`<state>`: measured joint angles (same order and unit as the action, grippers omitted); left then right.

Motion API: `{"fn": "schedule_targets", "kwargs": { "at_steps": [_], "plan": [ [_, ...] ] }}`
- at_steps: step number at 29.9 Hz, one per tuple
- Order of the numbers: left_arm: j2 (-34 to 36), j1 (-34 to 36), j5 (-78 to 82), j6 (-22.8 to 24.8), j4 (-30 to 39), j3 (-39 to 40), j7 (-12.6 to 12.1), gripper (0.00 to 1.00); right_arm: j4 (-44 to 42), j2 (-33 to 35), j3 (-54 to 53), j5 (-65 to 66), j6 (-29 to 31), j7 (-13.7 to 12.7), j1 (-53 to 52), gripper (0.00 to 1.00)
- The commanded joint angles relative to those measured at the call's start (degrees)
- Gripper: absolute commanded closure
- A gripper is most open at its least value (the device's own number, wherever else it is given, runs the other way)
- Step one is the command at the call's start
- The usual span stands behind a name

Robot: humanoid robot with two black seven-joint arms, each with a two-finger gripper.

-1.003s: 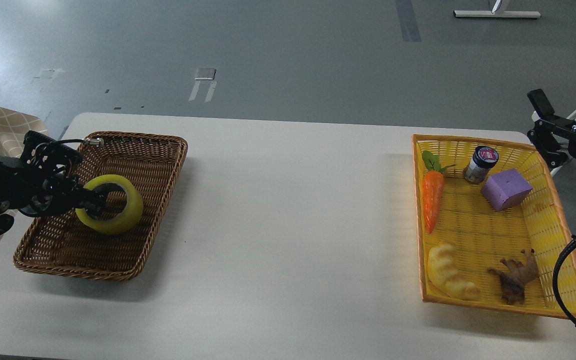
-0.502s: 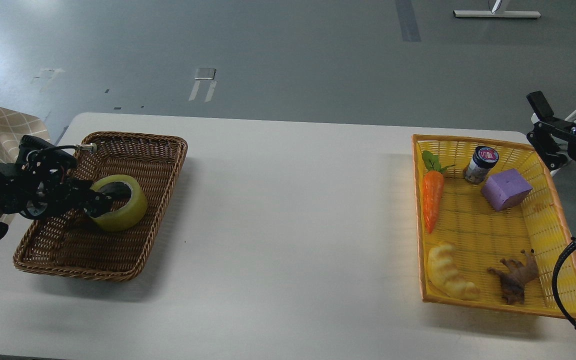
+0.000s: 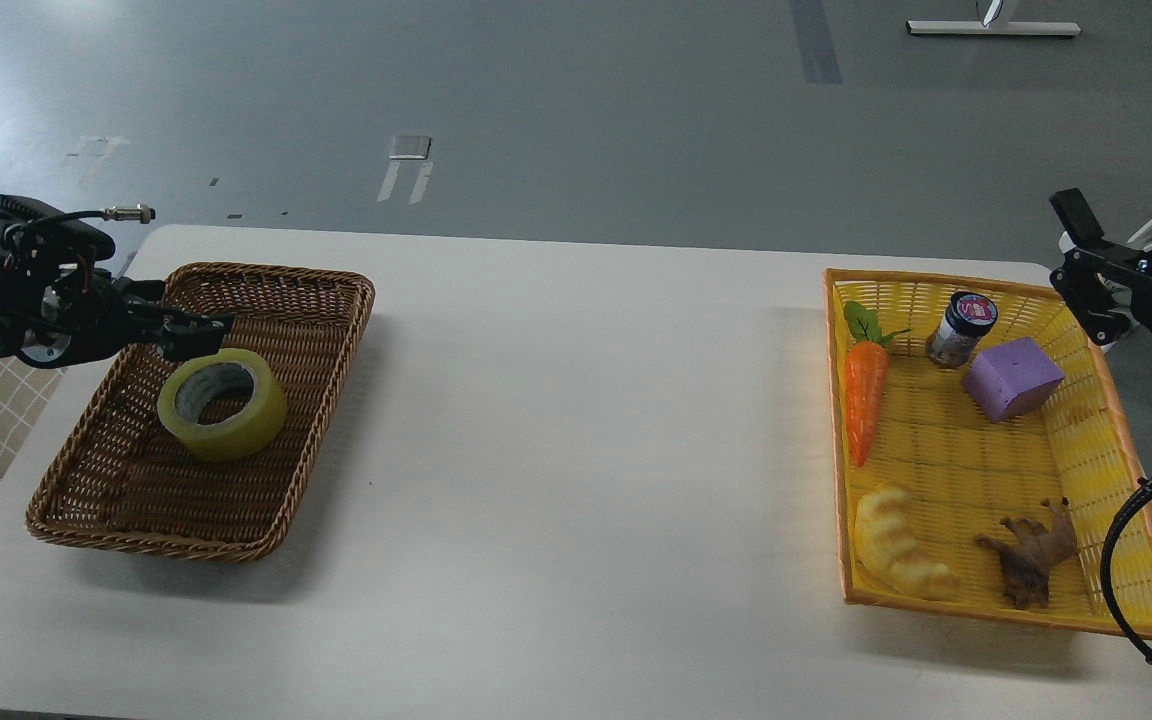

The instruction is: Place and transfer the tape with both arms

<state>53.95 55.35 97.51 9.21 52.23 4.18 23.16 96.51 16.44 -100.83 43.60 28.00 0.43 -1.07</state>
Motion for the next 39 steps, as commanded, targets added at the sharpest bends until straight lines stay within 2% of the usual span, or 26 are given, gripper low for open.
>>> {"fn": "schedule_targets", "kwargs": {
  "at_steps": [1, 6, 11, 17, 19, 22, 25, 27, 30, 36, 39],
  "plan": [
    [0.28, 3.52, -15.19, -0.51, 0.5, 0.22, 3.64, 0.04, -0.01, 0.09, -0.07, 0.0, 0.0, 0.0, -0.42, 0.0],
    [0.19, 7.65, -32.95, -1.74, 0.77, 0.48, 4.34, 0.02, -0.01, 0.52, -0.07, 0.17, 0.0, -0.08, -0.68, 0.0],
    [-0.34, 10.39, -50.47, -2.27, 3.22, 4.87, 4.84, 0.02, -0.1, 0.61, -0.07, 0.17, 0.0, -0.08, -2.09, 0.0],
    [-1.22, 9.08, -55.32, -11.57, 19.73, 11.82, 4.84, 0.02, -0.89, 0.61, 0.02, 0.52, 0.0, 0.0, -5.25, 0.0],
    [-3.49, 6.1, -57.42, -15.78, 25.35, 12.52, 4.84, 0.02, -0.98, 0.09, 0.37, 0.53, 0.0, 0.0, -6.65, 0.0],
    [-6.13, 4.24, -61.47, -17.82, 27.92, 14.18, 4.84, 0.02, -1.15, -0.27, 0.81, 0.53, 0.0, 0.09, -7.71, 0.0],
    [-9.47, 1.61, -64.81, -17.82, 27.93, 19.18, 4.84, 0.02, -1.33, -1.32, 1.6, 0.53, 0.0, 0.09, -8.15, 0.0],
    [-12.11, -3.91, -66.04, -17.48, 28.01, 26.37, 4.84, 0.02, -1.33, -2.63, 1.87, 0.61, 0.0, 0.09, -8.77, 0.0],
    [-14.48, -10.23, -65.96, -16.6, 28.28, 31.4, 4.84, 0.02, -1.59, -3.95, 1.95, 0.7, 0.0, 0.0, -10.17, 0.0],
    [-21.51, -18.96, -66.14, -13.78, 31.0, 37.13, 4.84, 0.02, -1.68, -6.42, 3.8, 0.7, 0.0, -0.7, -13.77, 0.0],
    [-28.62, -20.98, -66.57, -13.43, 30.92, 41.07, 4.84, 0.02, -1.77, -10.35, 4.59, 0.88, 0.0, -0.7, -14.31, 0.0]
  ]
}}
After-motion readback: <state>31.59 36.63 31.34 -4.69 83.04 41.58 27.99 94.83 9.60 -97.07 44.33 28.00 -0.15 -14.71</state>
